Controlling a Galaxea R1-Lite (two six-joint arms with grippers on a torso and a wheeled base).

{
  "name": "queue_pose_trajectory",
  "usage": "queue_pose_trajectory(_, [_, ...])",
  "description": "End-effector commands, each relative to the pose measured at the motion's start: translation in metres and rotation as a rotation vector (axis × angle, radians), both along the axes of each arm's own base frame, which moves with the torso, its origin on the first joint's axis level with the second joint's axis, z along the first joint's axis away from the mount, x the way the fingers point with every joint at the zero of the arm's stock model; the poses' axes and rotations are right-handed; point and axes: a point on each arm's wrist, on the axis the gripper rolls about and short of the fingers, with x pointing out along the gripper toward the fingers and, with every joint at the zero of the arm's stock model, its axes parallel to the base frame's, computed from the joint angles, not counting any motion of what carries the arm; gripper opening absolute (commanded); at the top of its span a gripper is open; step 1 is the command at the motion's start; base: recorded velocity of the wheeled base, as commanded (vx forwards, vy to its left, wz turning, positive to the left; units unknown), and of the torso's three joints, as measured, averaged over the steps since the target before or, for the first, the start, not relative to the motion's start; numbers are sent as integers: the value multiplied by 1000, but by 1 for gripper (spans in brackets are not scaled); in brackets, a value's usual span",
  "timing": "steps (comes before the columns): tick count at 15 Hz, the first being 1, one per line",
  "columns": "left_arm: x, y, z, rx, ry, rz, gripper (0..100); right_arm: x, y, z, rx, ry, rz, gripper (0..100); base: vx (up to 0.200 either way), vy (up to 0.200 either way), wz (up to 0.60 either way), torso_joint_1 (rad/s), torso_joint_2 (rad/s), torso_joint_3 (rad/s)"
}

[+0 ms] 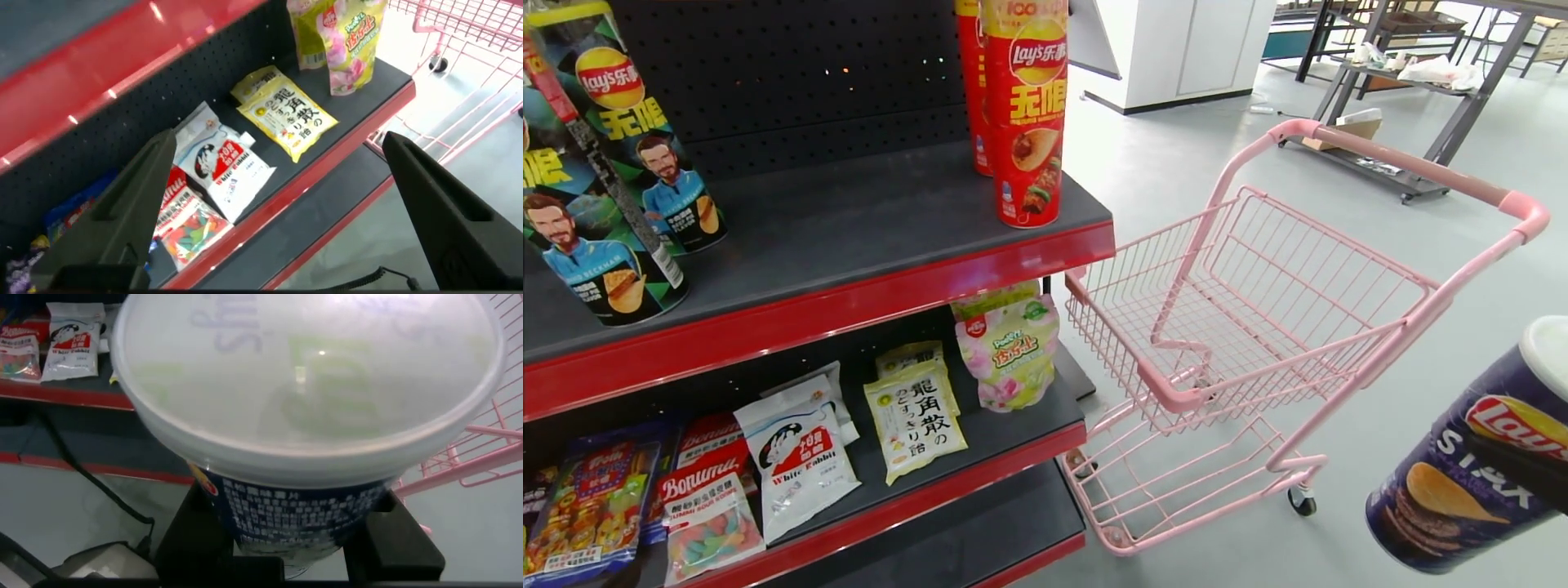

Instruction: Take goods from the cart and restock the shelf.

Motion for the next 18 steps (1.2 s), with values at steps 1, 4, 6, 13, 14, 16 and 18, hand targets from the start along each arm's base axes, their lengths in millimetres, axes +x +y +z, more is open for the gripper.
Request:
queue_pose_trajectory(1, [0,0,1,4,-3,-2,100,3,1,-3,-4,20,1,0,0,0,0,144,-491,-344])
queue_pose_trajectory(4, [0,0,1,4,-6,-1,100,3,1,-3,-4,22,1,0,0,0,0,170,-535,-367])
queue_pose_trajectory(6, [0,0,1,4,-6,-1,100,4,1,-2,-4,20,1,0,0,0,0,188,-559,-376])
queue_pose_trajectory(13, [1,0,1,38,-6,-6,100,12,2,4,-10,20,-20,0,-114,0,0,182,-475,-300])
queue_pose_trajectory(14, [1,0,1,38,-6,-6,100,12,2,4,-10,20,-21,0,-200,0,0,12,-41,-22])
queue_pose_trajectory(16, [0,0,1,38,-8,-8,100,12,2,4,-12,22,-27,0,-200,0,0,-2,-27,-14])
queue_pose_trajectory(18, [0,0,1,38,-8,-11,100,12,1,4,-15,21,-39,0,0,0,0,0,0,0])
